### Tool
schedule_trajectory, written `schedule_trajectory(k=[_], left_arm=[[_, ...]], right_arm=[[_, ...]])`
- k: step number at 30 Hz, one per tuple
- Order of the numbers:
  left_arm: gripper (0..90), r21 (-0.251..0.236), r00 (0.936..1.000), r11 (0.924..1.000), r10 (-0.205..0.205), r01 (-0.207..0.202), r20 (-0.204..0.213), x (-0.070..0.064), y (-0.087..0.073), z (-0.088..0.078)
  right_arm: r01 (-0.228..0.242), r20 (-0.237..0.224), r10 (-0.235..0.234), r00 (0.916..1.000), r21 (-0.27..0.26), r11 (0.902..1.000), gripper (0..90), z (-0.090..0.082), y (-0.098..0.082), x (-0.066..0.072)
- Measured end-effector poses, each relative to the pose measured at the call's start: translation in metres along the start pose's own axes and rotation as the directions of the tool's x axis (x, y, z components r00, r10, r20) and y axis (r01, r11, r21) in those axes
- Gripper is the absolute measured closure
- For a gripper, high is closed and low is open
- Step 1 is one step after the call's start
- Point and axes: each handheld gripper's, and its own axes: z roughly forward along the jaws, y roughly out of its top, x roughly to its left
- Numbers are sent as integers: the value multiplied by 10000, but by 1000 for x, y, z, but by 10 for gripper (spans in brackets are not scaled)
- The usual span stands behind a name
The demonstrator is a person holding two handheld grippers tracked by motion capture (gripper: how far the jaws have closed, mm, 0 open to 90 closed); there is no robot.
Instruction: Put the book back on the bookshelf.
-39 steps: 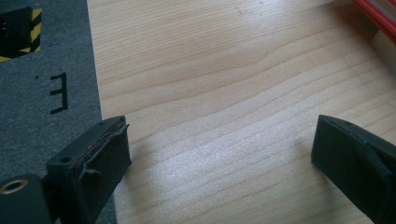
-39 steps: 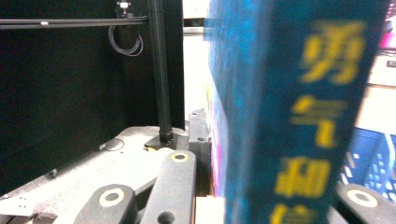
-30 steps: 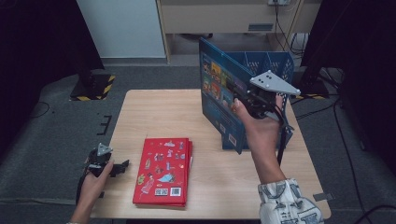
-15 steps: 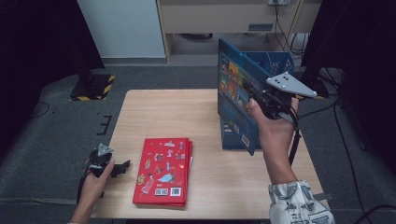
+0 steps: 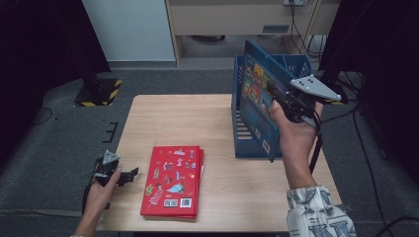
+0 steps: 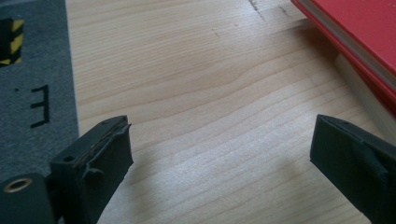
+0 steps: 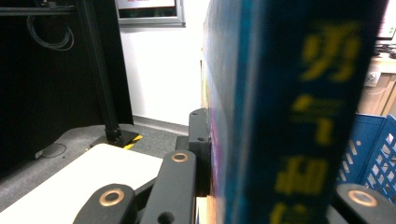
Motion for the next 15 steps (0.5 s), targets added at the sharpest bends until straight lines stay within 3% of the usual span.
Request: schedule_trajectory(k=[9,15], left_arm=[[52,322,9986,9984,461,-469,257,-7,-1,6],[33,275,9984,9986,440,-450,346,-8,-1,8]], right_arm=[[-94,223,93,9997,65,9999,826,13,-4,-5],[-224,319,229,9992,-169,9996,827,18,-4,-7]])
